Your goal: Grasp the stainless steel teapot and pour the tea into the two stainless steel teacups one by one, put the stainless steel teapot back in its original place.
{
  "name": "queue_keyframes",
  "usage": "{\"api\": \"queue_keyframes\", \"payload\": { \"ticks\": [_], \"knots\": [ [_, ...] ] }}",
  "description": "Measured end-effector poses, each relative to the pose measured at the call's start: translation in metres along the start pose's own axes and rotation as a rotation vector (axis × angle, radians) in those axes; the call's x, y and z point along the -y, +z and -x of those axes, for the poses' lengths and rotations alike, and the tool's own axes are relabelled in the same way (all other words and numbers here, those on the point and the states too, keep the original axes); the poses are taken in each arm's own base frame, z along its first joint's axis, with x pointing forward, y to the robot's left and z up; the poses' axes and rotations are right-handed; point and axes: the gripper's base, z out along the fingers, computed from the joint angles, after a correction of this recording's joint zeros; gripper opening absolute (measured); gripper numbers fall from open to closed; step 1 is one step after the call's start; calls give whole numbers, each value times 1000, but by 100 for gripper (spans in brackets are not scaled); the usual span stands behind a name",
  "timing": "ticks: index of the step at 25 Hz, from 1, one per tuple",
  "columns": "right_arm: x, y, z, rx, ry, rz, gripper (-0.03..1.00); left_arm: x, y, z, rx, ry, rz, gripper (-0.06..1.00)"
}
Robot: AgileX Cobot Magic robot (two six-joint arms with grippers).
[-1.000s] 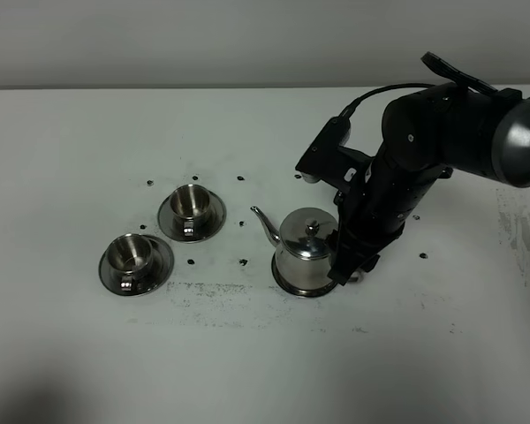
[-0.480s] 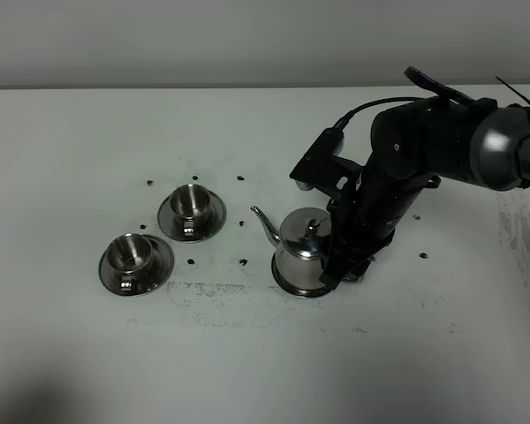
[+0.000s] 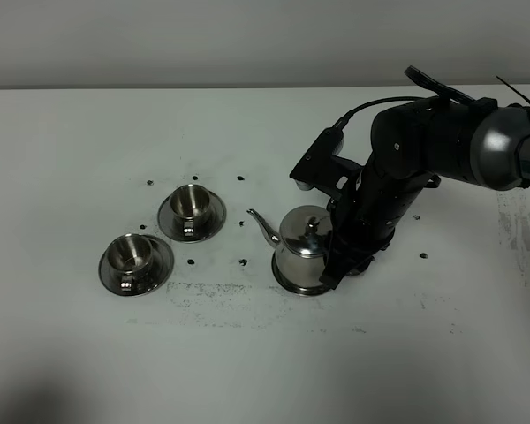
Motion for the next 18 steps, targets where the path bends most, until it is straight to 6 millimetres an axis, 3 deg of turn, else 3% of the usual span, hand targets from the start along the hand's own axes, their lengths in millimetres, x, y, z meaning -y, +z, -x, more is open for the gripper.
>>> {"api": "queue_keyframes", "payload": {
  "ticks": [5,18],
  "knots": [
    [0,0,0,4,-4,3,19,0,0,0,0,0,0,43],
    [0,-6,4,15,41,9,18,0,0,0,0,0,0,43]
  ]
}}
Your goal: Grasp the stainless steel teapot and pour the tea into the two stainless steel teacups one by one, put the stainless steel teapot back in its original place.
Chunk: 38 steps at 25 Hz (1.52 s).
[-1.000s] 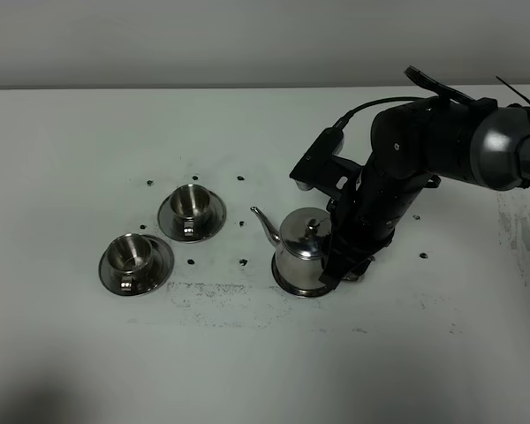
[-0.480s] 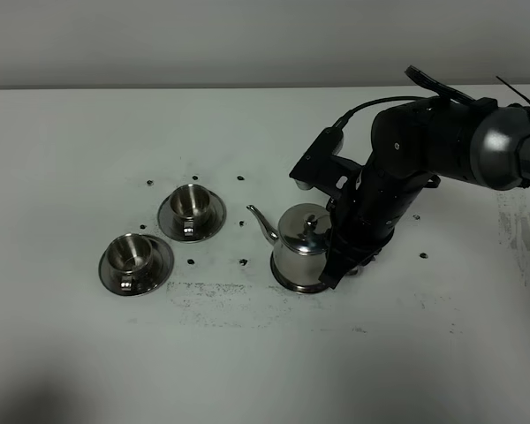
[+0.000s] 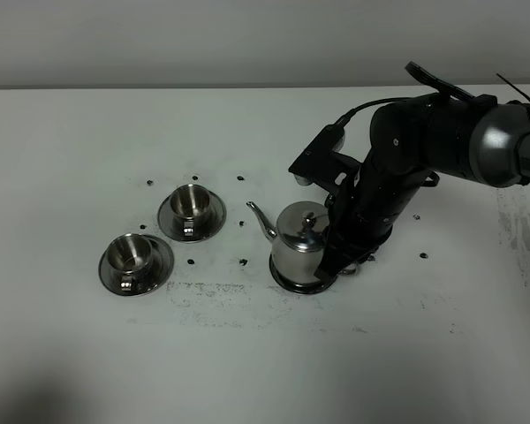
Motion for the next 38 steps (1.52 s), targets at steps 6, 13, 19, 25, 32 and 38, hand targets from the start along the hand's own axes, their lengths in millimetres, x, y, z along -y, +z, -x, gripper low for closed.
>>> {"api": "queue_keyframes", "payload": {
  "ticks": [6,13,19,25,32,38],
  "knots": [
    [-2,-38,8,60,-32,-41,18,0,0,0,0,0,0,43],
    [-22,-54,22,92,-145,-80,18,0,0,0,0,0,0,43],
    [-41,-62,39,97,-235,-94,18,0,0,0,0,0,0,43],
    [-50,-57,62,43,-303,-94,18,0,0,0,0,0,0,43],
    [-55,-50,86,18,-337,-90,18,0,0,0,0,0,0,43],
    [-64,-39,100,-25,-392,-117,18,0,0,0,0,0,0,43]
  ]
}}
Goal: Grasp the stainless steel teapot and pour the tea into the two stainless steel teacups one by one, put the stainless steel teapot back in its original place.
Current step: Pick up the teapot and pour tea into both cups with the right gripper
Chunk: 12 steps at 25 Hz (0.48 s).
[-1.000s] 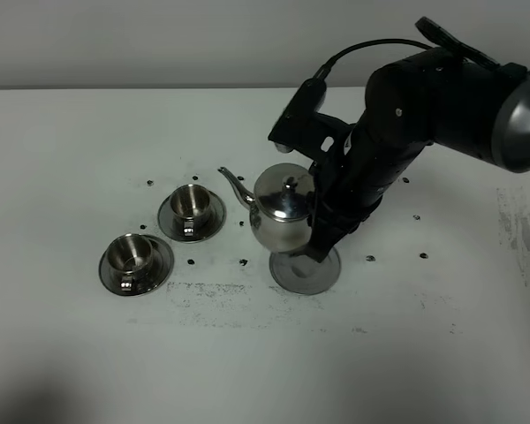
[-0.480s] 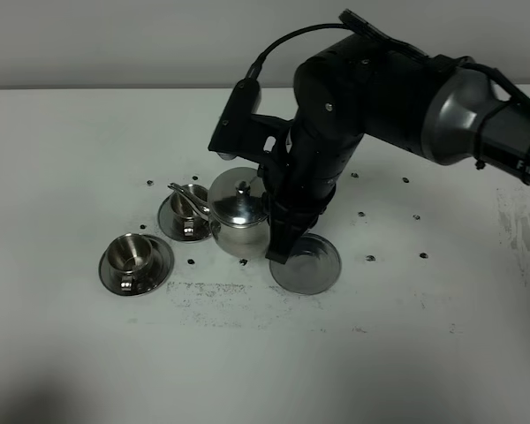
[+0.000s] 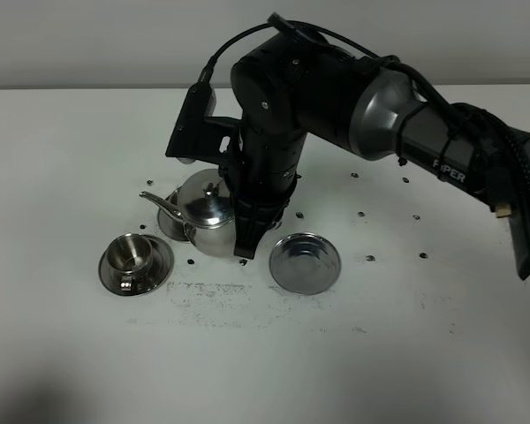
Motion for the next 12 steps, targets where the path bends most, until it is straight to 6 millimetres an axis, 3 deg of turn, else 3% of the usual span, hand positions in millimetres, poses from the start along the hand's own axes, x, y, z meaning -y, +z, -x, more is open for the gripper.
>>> {"api": "queue_keyframes", "payload": {
  "ticks": [6,12],
  "knots": [
    [-9,11,13,-54,-46,-12,18,0,0,0,0,0,0,43],
    [-14,8,19,-69,-69,-67,18,0,0,0,0,0,0,43]
  ]
}}
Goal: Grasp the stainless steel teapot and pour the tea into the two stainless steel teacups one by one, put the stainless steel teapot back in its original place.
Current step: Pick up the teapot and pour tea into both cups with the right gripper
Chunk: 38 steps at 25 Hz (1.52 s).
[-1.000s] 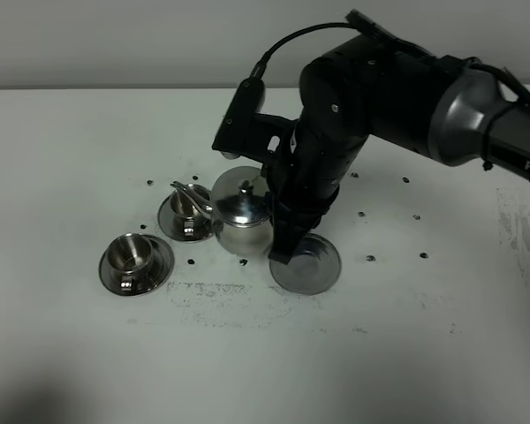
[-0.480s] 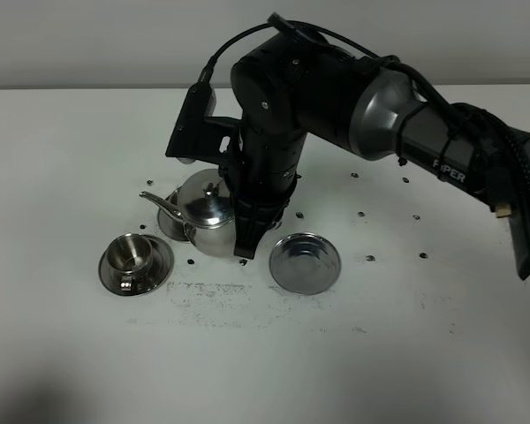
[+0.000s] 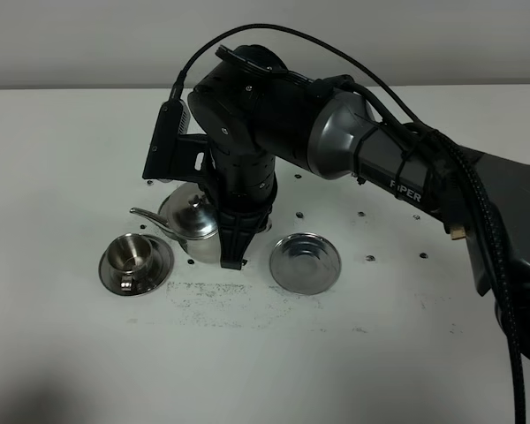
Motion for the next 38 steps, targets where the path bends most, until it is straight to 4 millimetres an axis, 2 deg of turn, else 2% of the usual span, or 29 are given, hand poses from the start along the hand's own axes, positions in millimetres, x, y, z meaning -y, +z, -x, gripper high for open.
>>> {"api": "queue_keyframes", "payload": {
  "ticks": [10,21,27,38],
  "knots": [
    [-5,14,5,-59,-30,-24,18,0,0,0,0,0,0,43],
    [-5,8,12,-70,-77,-97,18,0,0,0,0,0,0,43],
    [-13,5,19,-81,-132,-140,18,0,0,0,0,0,0,43],
    [-24,15,28,-126,-202,-194,18,0,0,0,0,0,0,43]
  ]
}}
